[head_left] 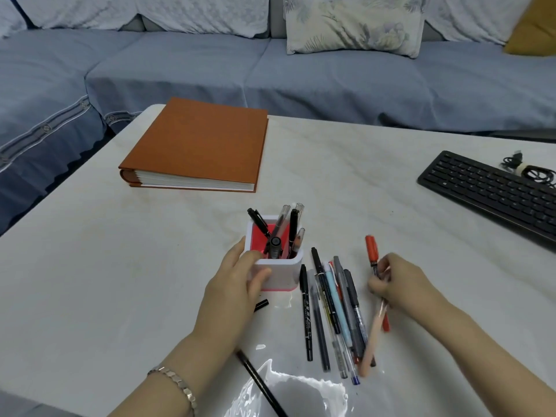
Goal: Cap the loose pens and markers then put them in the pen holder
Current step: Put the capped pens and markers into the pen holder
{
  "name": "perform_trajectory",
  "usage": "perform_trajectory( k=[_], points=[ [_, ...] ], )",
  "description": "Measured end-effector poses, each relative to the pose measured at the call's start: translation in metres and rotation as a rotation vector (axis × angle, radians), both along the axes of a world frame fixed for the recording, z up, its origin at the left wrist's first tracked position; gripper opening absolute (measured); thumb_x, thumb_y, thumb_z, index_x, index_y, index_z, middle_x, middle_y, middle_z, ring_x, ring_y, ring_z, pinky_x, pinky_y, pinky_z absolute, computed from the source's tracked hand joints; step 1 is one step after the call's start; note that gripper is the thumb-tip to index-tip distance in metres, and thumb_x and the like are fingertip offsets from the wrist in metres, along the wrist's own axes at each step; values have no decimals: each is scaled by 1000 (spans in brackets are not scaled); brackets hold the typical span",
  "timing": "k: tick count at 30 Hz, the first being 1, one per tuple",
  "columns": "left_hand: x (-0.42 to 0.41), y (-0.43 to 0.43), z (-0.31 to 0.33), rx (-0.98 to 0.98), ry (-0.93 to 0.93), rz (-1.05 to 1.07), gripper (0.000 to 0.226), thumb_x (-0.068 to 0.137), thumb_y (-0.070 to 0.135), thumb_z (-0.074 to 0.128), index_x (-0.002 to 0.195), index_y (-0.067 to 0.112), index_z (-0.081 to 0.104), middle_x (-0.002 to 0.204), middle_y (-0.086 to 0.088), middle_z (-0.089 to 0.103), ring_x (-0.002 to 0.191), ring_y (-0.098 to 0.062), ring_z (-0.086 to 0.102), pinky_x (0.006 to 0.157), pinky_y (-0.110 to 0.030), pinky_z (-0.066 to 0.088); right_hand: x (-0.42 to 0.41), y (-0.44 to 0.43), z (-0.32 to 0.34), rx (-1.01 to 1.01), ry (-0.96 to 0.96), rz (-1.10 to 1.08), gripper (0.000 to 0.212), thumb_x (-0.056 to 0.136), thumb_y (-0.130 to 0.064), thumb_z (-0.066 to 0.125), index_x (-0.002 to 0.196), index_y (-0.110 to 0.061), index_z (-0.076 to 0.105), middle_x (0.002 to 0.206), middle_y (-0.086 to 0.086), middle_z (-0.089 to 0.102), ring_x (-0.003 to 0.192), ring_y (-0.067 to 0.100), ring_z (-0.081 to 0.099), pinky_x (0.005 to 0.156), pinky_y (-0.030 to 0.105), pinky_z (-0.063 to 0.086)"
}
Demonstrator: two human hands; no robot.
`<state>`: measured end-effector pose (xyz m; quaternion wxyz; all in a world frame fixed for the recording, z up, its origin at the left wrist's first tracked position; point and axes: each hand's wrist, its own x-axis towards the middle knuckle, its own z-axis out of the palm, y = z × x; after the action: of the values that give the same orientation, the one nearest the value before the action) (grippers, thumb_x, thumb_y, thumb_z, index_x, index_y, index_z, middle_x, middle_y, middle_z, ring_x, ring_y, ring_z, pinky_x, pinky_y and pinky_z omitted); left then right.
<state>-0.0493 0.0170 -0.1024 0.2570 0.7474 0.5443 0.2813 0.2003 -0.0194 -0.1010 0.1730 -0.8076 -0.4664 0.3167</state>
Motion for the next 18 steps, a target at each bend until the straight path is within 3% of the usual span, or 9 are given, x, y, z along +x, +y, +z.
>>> perform_trajectory(
  k=[3,6,8,10,13,16,18],
  points=[
    [0,1,-2,12,2,-7,14,88,21,55,102,19,58,127,8,49,84,-16,59,75,-34,53,2,6,33,264,99,-15,14,81,-6,57,93,-11,50,77,14,66,34,5,52,41,14,42],
    [0,0,-2,-6,-1,-1,16,89,24,53,104,21,57,128,10,48,87,-14,59,77,-32,53,-16,12,78,633,209,0,19,84,-5,55,97,-20,54,74,8,65,40,6,56,43,10,43],
    [1,-1,-1,-17,-3,5,15,90,25,52,103,22,57,129,10,47,86,-14,59,76,-27,50,-35,15,101,872,131,44,22,84,-7,57,96,-25,53,75,4,64,51,13,60,48,10,44],
    [1,-2,0,-20,-7,4,14,90,25,52,103,22,57,130,11,46,85,-14,59,76,-25,49,-52,21,112,1032,-66,121,22,82,-10,57,102,-17,57,76,4,63,59,17,58,58,18,46],
    [1,-1,0,-27,-8,-8,13,90,25,52,102,24,56,130,13,46,82,-13,59,74,-23,48,-68,32,108,1108,-283,238,28,79,-13,52,105,-4,59,75,12,62,72,15,47,67,20,38],
    [0,0,-1,-23,2,-14,12,90,26,52,102,24,55,130,13,45,82,-12,58,73,-21,46,-74,38,97,1147,-287,324,26,80,-12,50,106,-11,53,75,3,58,76,13,44,70,11,36],
    [0,0,-2,-21,5,-9,13,90,25,52,102,23,56,131,12,45,81,-13,58,72,-21,46,-73,38,90,1161,-267,337,24,82,-12,50,106,-16,48,78,3,58,77,11,45,72,14,40]
  ],
)
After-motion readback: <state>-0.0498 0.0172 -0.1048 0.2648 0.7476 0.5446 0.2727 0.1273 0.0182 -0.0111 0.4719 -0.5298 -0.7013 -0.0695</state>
